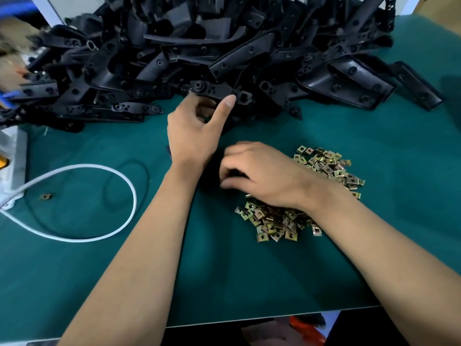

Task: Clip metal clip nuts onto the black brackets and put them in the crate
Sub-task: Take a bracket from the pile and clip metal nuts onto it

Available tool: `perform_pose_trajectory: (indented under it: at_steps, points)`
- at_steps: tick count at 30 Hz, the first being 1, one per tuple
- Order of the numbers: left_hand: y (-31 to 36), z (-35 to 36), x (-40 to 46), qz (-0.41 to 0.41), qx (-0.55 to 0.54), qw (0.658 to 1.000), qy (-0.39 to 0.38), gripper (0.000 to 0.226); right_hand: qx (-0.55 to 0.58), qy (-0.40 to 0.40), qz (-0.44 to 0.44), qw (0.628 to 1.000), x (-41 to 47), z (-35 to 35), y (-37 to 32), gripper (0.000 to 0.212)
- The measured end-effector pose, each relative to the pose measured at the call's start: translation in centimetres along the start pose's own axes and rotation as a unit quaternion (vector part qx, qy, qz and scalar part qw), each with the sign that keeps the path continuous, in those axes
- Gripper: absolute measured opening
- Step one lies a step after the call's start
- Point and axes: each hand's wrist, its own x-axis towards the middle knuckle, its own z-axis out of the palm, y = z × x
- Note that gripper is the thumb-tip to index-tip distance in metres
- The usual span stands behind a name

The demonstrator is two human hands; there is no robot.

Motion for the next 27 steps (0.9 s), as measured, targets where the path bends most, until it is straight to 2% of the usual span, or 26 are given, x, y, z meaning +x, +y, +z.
perform_pose_trajectory:
  at_steps: [4,7,10,12,16,21,27]
  points:
    - [0.0,0.0,-0.3,0.004,-0.002,0.999,-0.031,0.055,0.129,0.150,0.022,0.980,-0.9,-1.3,1.4,0.009]
    - [0.0,0.1,-0.5,0.021,0.007,0.997,-0.077,0.060,0.293,0.271,0.044,0.916,-1.0,-1.6,2.2,0.009]
    - [0.1,0.3,-0.7,0.045,0.016,0.993,-0.108,0.060,0.401,0.345,0.069,0.846,-0.8,-1.8,2.9,0.021]
    - [0.1,0.3,-0.7,0.046,0.021,0.991,-0.120,0.065,0.425,0.364,0.092,0.824,-0.9,-1.9,3.3,0.024]
    - [0.0,0.2,-0.7,0.059,0.041,0.988,-0.136,0.080,0.427,0.389,0.152,0.802,-1.0,-2.0,3.8,0.018]
    - [0.2,0.2,-0.8,0.086,0.055,0.984,-0.143,0.086,0.412,0.393,0.203,0.797,-1.2,-2.1,4.3,0.009]
    - [0.4,0.2,-1.0,0.103,0.075,0.980,-0.152,0.086,0.405,0.375,0.219,0.805,-1.3,-2.3,4.6,0.009]
